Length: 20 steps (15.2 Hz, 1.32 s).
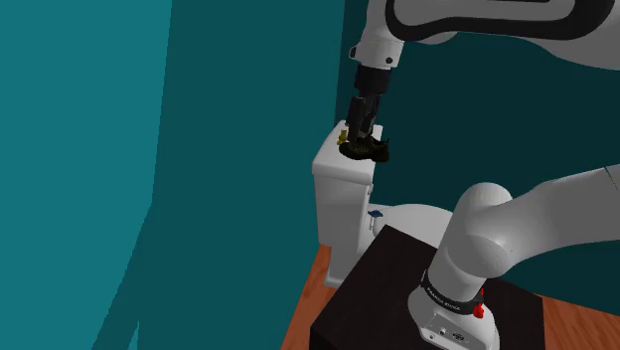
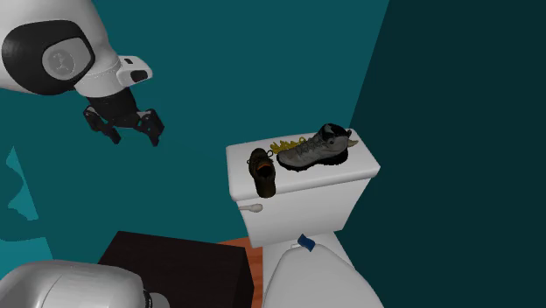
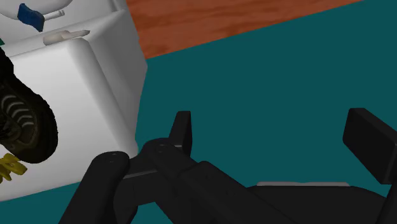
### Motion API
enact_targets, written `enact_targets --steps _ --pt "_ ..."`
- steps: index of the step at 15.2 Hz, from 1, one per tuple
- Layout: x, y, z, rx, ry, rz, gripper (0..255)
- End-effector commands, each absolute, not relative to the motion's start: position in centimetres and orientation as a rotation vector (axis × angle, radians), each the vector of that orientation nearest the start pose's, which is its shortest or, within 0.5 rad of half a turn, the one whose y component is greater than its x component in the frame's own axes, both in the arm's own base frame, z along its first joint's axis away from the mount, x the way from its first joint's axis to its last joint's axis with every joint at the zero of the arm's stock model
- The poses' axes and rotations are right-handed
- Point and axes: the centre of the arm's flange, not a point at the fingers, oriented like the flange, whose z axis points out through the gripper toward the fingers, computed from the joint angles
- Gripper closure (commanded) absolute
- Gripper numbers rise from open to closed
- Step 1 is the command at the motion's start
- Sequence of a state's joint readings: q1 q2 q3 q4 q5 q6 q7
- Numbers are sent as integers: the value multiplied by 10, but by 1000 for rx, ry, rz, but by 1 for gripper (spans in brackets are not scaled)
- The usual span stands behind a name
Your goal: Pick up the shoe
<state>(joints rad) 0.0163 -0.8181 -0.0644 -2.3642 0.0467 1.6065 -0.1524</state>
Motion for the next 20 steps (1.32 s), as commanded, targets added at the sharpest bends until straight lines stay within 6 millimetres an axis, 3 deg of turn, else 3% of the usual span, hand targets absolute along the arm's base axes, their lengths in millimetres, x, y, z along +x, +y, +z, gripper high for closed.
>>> enact_targets --steps 1,11,20 --pt "302 -16 599 -3046 -187 -103 0" --pt "396 -93 576 -3051 318 -149 0" --pt "455 -185 556 -2984 771 -187 0"
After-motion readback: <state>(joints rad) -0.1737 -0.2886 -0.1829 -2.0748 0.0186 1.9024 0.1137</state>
